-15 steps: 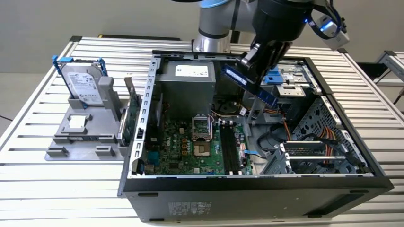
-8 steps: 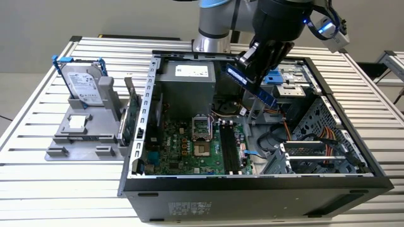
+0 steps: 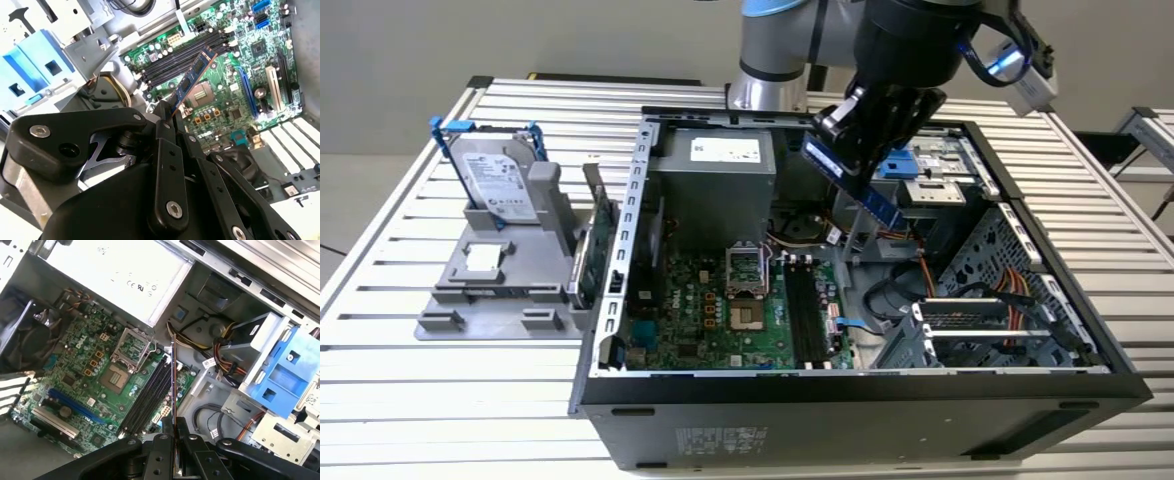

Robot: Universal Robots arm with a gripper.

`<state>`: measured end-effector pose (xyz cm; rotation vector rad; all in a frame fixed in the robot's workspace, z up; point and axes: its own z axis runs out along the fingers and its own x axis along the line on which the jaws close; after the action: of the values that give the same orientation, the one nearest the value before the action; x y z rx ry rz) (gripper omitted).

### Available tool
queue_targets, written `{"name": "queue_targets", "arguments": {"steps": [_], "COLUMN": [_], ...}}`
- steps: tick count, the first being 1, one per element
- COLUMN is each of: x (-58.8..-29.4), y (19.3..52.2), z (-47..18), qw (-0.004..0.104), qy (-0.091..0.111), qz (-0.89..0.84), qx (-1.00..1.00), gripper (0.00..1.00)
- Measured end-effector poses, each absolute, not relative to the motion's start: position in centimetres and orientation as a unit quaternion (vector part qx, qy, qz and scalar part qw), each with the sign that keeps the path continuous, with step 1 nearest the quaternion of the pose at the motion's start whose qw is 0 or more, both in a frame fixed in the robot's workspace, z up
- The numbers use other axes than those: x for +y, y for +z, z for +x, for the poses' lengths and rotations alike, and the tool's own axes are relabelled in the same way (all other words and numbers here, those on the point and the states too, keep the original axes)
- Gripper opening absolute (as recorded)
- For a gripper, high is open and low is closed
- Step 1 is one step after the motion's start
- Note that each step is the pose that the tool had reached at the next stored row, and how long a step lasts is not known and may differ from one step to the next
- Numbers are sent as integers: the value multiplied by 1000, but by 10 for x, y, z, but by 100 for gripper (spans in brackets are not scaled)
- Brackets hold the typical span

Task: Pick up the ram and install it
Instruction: 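Insert the ram into the slot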

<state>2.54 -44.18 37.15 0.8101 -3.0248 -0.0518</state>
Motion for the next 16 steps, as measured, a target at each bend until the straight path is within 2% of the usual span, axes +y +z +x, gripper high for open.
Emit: {"name": "queue_targets", "arguments": {"steps": [16], "x": [-442], "y": [371], "z": [26], "qw": [3], "qy": [-17], "qz": [177], "qx": [-984], "gripper": [0]}}
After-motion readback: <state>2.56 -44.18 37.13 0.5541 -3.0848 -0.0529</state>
